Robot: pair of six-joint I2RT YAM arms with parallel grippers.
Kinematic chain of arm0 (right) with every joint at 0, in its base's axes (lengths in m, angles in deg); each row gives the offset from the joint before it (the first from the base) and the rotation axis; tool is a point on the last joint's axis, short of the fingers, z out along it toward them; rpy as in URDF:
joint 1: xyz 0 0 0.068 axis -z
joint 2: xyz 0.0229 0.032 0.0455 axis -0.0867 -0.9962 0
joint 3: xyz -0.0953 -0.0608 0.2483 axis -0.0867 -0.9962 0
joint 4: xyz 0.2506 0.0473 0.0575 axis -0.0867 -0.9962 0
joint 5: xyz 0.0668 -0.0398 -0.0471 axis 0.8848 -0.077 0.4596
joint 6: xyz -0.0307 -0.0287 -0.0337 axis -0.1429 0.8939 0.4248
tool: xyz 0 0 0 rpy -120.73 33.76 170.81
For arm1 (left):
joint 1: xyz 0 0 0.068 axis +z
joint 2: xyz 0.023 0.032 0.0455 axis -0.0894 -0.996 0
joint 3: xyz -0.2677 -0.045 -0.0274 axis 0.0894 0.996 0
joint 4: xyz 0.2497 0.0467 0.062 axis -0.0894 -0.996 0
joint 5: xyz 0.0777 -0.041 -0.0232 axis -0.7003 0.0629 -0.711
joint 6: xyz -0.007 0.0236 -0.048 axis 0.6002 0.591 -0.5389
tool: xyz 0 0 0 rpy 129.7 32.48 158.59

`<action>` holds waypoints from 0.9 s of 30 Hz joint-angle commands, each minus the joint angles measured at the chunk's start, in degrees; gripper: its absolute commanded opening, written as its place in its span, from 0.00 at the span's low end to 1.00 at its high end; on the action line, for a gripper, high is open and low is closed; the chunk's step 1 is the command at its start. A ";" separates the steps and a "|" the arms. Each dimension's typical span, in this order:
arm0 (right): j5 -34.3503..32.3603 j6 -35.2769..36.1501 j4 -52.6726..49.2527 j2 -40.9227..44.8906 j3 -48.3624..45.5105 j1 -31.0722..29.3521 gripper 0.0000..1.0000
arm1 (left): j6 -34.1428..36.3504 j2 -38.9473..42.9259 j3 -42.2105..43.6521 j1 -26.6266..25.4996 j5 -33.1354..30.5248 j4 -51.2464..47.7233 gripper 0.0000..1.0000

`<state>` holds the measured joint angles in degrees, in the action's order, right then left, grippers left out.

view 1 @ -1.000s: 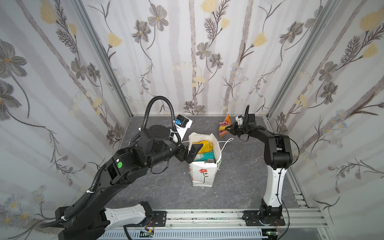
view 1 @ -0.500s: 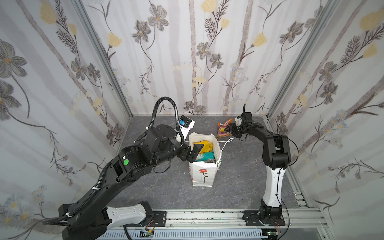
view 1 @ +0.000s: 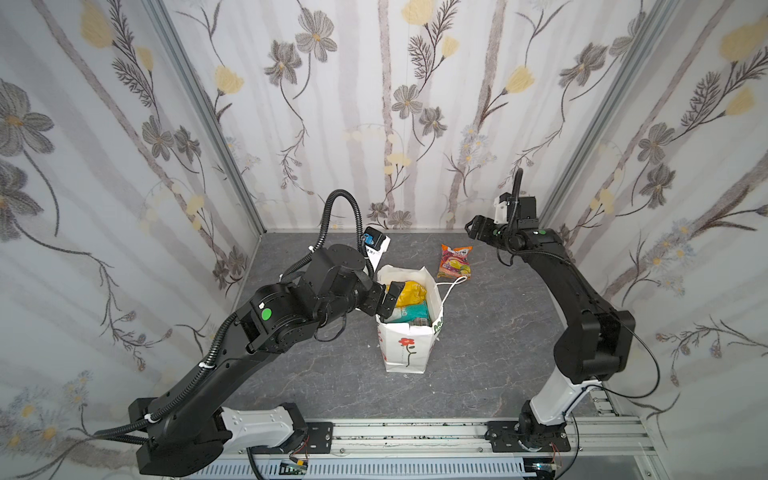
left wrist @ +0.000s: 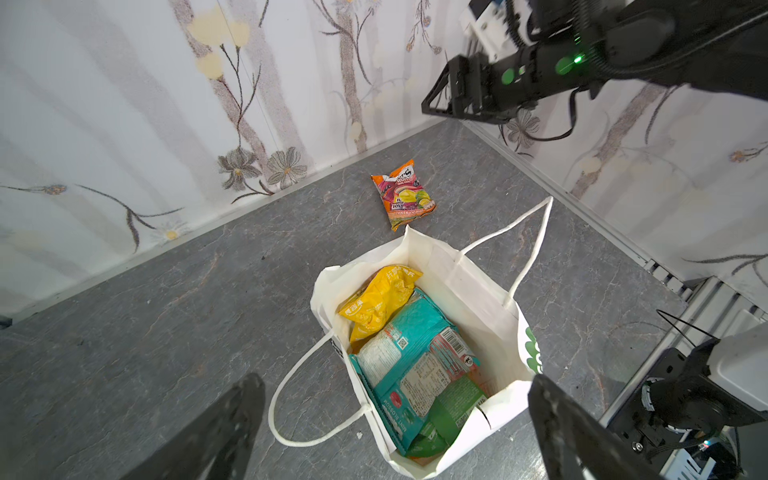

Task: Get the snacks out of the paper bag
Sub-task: 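Draw the right gripper back beside the bag while the left gripper lowers into the bag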

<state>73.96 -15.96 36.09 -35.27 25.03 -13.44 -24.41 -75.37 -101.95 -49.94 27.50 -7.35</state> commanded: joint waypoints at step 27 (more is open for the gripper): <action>13.14 -3.45 -8.43 46.34 -20.18 -22.86 0.99 | -13.79 -18.80 -2.19 2.30 4.16 -0.58 0.84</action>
<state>89.26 -19.02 29.51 10.67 5.42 -36.19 -36.19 -92.51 -103.72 -47.91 33.07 -7.74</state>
